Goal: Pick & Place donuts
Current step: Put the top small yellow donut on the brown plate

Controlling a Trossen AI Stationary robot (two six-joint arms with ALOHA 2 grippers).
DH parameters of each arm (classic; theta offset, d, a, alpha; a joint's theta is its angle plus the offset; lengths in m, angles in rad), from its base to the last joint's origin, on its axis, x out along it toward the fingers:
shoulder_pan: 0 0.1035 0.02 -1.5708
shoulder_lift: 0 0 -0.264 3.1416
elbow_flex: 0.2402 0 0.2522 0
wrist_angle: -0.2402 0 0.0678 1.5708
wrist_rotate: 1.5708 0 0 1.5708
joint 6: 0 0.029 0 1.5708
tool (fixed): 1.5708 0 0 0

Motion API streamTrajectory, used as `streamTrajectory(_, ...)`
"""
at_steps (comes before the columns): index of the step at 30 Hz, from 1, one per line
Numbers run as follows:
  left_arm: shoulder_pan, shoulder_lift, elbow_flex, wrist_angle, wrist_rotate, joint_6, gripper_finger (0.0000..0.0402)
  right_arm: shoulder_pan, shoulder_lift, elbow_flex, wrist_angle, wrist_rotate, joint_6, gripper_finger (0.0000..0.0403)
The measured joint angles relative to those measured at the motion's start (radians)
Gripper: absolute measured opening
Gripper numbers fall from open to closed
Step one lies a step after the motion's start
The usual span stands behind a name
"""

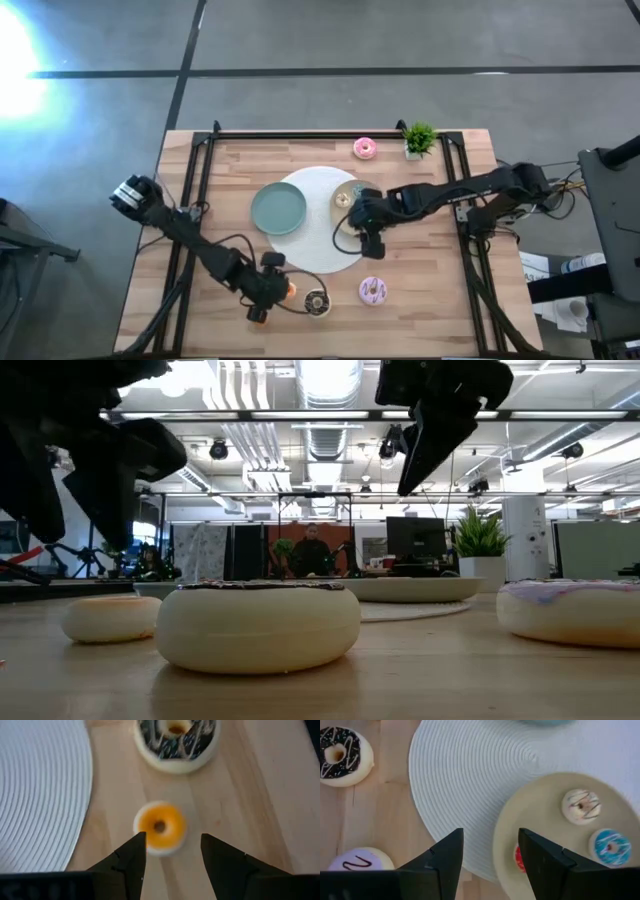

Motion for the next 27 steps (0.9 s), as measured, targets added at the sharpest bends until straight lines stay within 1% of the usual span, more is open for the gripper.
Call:
streamTrajectory(2, -0.012, 0.024, 0.000, 0.033, 0.000, 0.031, 0.0163, 0.008, 0.014, -0.001, 0.000, 0.000, 0.027, 0.0182)
streamTrajectory(8, -0.012, 0.088, -0.001, 0.003, -0.041, 0.047, 0.0163, 0.020, 0.031, 0.000, 0.009, 0.005, 0.085, 0.0182)
streamTrajectory(11, -0.021, 0.109, 0.015, 0.007, -0.076, 0.075, 0.0163, 0.022, 0.031, -0.002, 0.008, 0.060, 0.118, 0.0182)
streamTrajectory(15, -0.026, 0.134, 0.048, -0.008, -0.108, 0.094, 0.0157, 0.021, 0.030, -0.002, 0.009, 0.098, 0.129, 0.0182)
streamTrajectory(17, -0.035, 0.135, 0.068, -0.035, -0.148, 0.086, 0.0149, 0.021, 0.030, -0.002, 0.009, 0.102, 0.129, 0.0183)
streamTrajectory(20, -0.058, 0.130, 0.089, -0.095, -0.240, 0.093, 0.0132, 0.022, 0.030, -0.002, 0.009, 0.103, 0.129, 0.0183)
streamTrajectory(21, -0.065, 0.130, 0.098, -0.096, -0.254, 0.097, 0.0126, 0.021, 0.030, -0.002, 0.009, 0.104, 0.129, 0.0183)
streamTrajectory(23, -0.079, 0.129, 0.111, -0.086, -0.253, 0.100, 0.0115, 0.021, 0.030, -0.002, 0.008, 0.104, 0.129, 0.0182)
streamTrajectory(27, -0.099, 0.152, 0.109, -0.020, -0.198, 0.102, 0.0101, 0.021, 0.029, -0.004, 0.008, 0.105, 0.128, 0.0182)
